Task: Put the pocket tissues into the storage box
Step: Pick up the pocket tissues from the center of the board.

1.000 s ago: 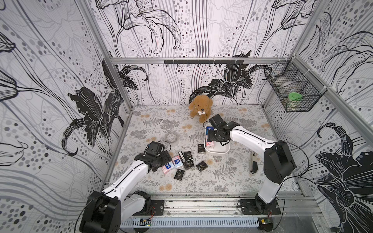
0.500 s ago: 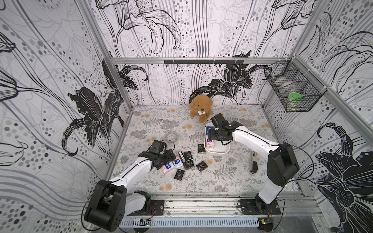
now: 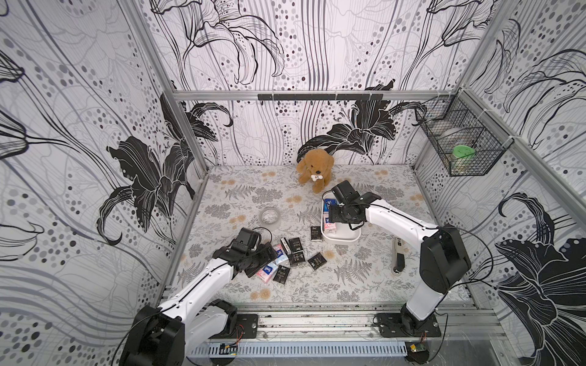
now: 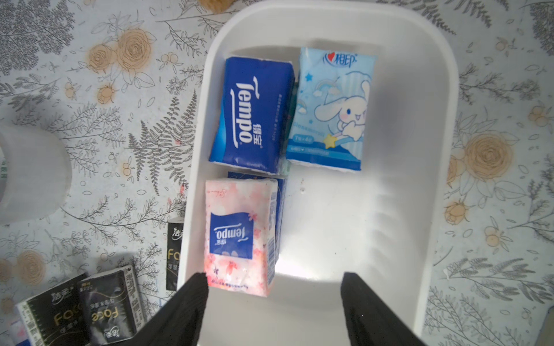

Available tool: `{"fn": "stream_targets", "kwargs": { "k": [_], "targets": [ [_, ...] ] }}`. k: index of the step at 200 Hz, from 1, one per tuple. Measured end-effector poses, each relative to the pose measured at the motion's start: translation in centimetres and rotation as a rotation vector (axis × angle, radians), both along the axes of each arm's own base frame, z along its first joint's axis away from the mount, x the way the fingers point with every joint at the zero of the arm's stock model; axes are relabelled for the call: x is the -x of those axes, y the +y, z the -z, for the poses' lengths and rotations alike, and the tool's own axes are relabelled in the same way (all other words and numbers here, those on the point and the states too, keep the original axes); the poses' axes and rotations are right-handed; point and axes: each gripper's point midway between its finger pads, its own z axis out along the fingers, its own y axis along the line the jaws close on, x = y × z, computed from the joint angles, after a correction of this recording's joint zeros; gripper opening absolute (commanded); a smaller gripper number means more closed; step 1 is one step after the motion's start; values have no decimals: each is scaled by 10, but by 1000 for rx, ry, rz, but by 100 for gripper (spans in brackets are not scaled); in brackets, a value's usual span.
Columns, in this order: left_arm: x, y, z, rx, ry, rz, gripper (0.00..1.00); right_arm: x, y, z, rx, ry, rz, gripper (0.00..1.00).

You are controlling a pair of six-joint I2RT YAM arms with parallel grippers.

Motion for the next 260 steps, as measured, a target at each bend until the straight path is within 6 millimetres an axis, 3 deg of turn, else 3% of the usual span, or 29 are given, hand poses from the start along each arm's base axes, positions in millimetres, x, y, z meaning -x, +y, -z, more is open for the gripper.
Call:
{"fn": "stream_targets", "kwargs": {
  "k": [39, 100, 182, 218, 260],
  "targets": [
    [3, 5, -3, -143, 30, 70, 87, 0, 0, 0, 0, 1, 0, 76],
    [33, -10, 20, -282, 116, 246, 88, 1, -1, -2, -2, -4, 0, 76],
    [17, -7, 20, -354, 108, 239, 76, 1, -2, -5, 2, -12, 4, 77],
    [3, 7, 26, -365, 111, 162, 63, 2, -5, -3, 12, -9, 8, 77],
    [-14, 22, 23, -378, 76, 86, 61, 4, -9, -1, 26, -7, 14, 77]
  ]
}}
